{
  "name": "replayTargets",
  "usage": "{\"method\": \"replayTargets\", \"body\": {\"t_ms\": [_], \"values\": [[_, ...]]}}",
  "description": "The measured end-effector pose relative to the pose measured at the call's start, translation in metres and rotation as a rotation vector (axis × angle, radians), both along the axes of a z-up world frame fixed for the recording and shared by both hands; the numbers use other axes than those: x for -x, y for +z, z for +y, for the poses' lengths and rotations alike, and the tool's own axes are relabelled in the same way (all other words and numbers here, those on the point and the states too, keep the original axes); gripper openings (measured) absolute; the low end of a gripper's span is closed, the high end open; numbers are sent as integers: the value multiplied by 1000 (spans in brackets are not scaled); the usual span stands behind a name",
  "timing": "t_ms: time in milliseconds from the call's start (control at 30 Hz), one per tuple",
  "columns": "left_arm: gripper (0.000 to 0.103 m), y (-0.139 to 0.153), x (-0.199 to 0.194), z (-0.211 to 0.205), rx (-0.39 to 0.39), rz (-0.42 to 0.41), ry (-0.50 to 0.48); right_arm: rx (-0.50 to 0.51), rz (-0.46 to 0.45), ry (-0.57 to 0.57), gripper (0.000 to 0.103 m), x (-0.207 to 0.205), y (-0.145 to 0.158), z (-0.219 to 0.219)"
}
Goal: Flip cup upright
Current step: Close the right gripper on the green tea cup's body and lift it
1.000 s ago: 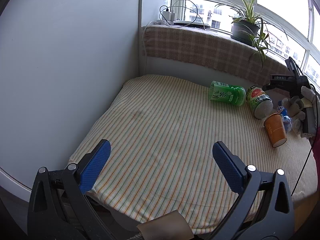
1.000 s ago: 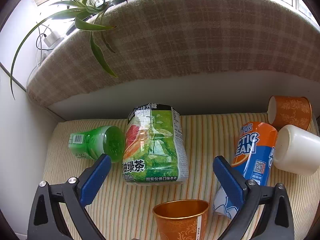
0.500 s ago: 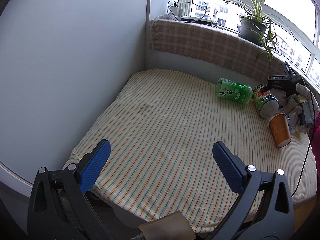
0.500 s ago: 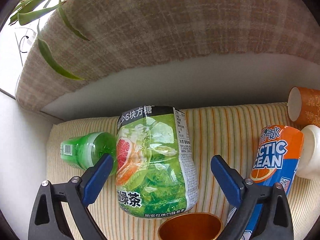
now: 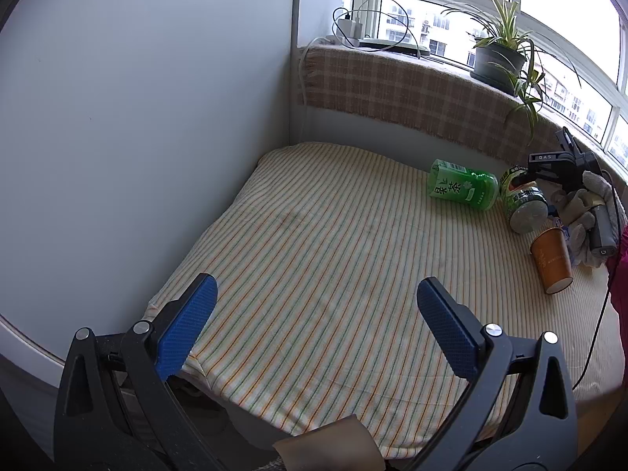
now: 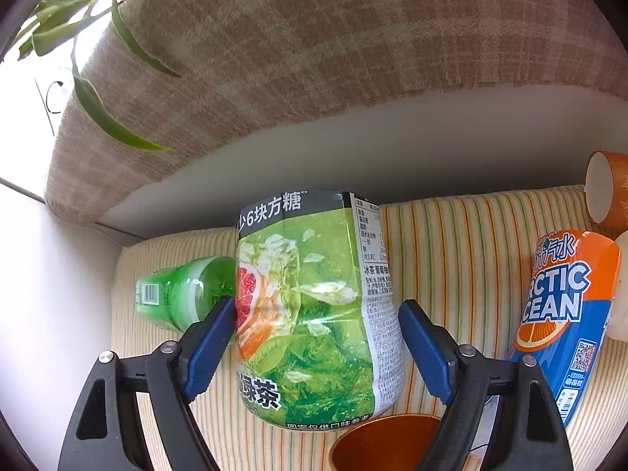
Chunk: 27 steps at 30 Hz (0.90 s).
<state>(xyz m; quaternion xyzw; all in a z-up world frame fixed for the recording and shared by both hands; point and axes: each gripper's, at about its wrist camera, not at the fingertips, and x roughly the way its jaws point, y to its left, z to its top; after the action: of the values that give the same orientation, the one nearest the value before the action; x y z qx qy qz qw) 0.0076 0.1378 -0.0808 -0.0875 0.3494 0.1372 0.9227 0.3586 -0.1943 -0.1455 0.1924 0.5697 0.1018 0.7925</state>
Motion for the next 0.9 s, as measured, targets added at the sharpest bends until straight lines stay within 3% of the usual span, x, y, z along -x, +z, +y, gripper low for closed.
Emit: {"method": "replayTargets", "body": {"t_ms": [367,567,900], "values": [[103,5,7,-4,-5,-20,-18,-125,-95,-30,85,25,42,-38],[103,9,10,-11,-9,-32,-31,-181,-134,-14,85,57,66,-59],[103,15,9,-26,-14,-56,-76,-243,-192,81,85,133,90,-48]]}}
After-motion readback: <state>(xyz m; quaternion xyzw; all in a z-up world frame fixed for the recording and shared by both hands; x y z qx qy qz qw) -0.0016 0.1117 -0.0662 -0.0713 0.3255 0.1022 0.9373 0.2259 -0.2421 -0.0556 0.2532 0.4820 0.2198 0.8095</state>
